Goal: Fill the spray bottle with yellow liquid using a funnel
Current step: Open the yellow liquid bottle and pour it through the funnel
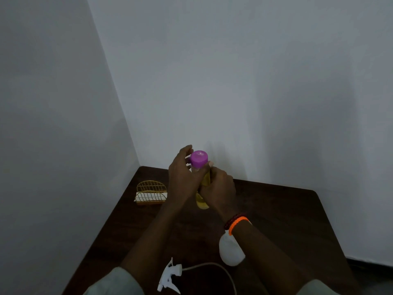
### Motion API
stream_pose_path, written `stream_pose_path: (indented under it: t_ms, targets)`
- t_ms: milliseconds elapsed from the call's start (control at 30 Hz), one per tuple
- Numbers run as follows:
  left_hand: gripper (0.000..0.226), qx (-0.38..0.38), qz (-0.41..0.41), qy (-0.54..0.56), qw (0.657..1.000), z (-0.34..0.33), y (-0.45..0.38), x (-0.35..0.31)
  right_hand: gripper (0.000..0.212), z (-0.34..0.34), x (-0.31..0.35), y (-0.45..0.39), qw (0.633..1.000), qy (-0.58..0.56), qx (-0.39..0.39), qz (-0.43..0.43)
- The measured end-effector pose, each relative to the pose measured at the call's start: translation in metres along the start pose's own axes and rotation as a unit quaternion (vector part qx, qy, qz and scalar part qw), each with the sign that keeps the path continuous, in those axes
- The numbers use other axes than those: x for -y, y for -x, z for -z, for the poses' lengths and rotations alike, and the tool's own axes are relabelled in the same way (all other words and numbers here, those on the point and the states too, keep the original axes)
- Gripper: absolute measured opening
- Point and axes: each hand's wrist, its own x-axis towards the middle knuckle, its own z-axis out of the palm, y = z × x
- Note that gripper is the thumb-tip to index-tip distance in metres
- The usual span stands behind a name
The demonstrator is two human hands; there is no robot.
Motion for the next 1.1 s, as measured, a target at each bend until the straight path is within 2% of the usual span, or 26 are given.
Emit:
stream_pose_path:
  t_ms: [167, 300, 400, 633, 733, 933, 1033, 1100]
  targets:
    - [0.061, 0.043, -0.036, 0.013, 0.998, 0.002, 0.0, -0.001, 0.036, -0.001, -0.001, 0.002, 1.0, -0.014, -0.011, 0.006]
    - [0.053, 0.034, -0.054, 0.042, 0.997, 0.008, 0.007, 0.003, 0.062, 0.008, -0.002, -0.002, 0.999, -0.006, -0.036, -0.01]
    - [0.046, 0.016, -0.066, 0.034, 0.997, 0.01, 0.007, 0.009, 0.062, 0.011, -0.006, -0.002, 0.999, -0.012, -0.046, -0.005]
    - [0.07, 0.039, -0.052, 0.037, 0.997, 0.002, 0.0, 0.012, 0.054, 0.0, -0.008, 0.004, 1.0, -0.012, -0.018, 0.013]
    - [0.07, 0.055, -0.053, 0.041, 0.996, 0.001, 0.0, 0.013, 0.069, 0.0, -0.005, 0.005, 0.999, -0.029, -0.022, 0.011]
    - [0.049, 0.024, -0.078, 0.043, 0.996, 0.011, 0.003, 0.017, 0.06, 0.01, -0.012, -0.002, 0.999, -0.025, -0.037, -0.001]
    - [0.058, 0.012, -0.069, 0.038, 0.997, 0.01, 0.001, 0.019, 0.059, 0.008, -0.012, 0.0, 0.999, -0.019, -0.027, 0.009]
    - [0.067, 0.028, -0.059, 0.044, 0.997, 0.008, 0.0, 0.018, 0.048, 0.004, -0.012, 0.002, 1.0, -0.019, -0.016, 0.015]
